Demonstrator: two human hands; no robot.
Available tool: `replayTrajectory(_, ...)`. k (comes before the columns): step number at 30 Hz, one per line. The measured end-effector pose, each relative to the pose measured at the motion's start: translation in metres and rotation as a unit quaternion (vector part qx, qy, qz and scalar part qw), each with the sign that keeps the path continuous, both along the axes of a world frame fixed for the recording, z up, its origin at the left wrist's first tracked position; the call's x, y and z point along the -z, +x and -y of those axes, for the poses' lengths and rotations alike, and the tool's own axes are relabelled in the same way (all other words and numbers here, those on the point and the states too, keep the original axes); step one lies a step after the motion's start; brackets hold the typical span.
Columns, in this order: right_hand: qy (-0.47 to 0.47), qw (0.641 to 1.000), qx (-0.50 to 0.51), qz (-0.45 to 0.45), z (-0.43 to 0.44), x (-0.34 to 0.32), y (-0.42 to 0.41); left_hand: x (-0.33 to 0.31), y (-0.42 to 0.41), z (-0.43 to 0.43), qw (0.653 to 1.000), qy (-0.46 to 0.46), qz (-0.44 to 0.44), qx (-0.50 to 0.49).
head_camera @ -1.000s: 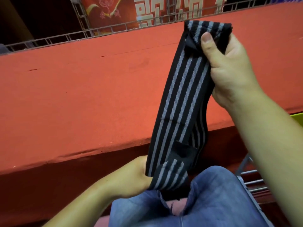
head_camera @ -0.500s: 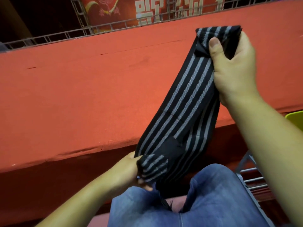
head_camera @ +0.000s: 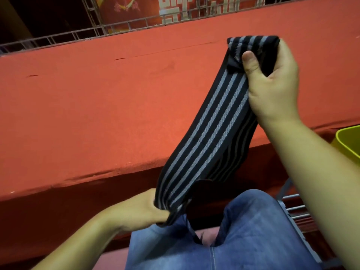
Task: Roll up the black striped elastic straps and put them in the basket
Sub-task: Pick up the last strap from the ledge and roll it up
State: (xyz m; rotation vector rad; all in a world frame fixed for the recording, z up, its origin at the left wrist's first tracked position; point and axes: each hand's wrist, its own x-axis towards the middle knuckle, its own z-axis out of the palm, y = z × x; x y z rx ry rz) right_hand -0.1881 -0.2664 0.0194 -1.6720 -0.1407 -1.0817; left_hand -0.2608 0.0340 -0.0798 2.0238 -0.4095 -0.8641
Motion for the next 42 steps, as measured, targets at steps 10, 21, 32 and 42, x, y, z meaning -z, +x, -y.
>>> replayTrajectory(10, 0.068, 0.992, -0.105, -0.024, -0.004, -0.012, -0.008, 0.009, -0.006, 0.008, 0.992, 0.047, 0.079, 0.091)
replayTrajectory(21, 0.175, 0.925, -0.307, -0.137, -0.042, -0.009, -0.027, -0.033, -0.001, 0.050, 0.946, -0.130, 0.291, -0.055)
replayTrajectory(32, 0.249, 0.874, -0.371, -0.190, -0.046, -0.022, -0.040, -0.017, 0.014, 0.046, 0.926, 0.006, 0.356, -0.124)
replayTrajectory(42, 0.216, 0.870, -0.383, -0.223, -0.047, -0.011, -0.049, -0.042, 0.020, 0.040, 0.921, -0.107, 0.342, -0.154)
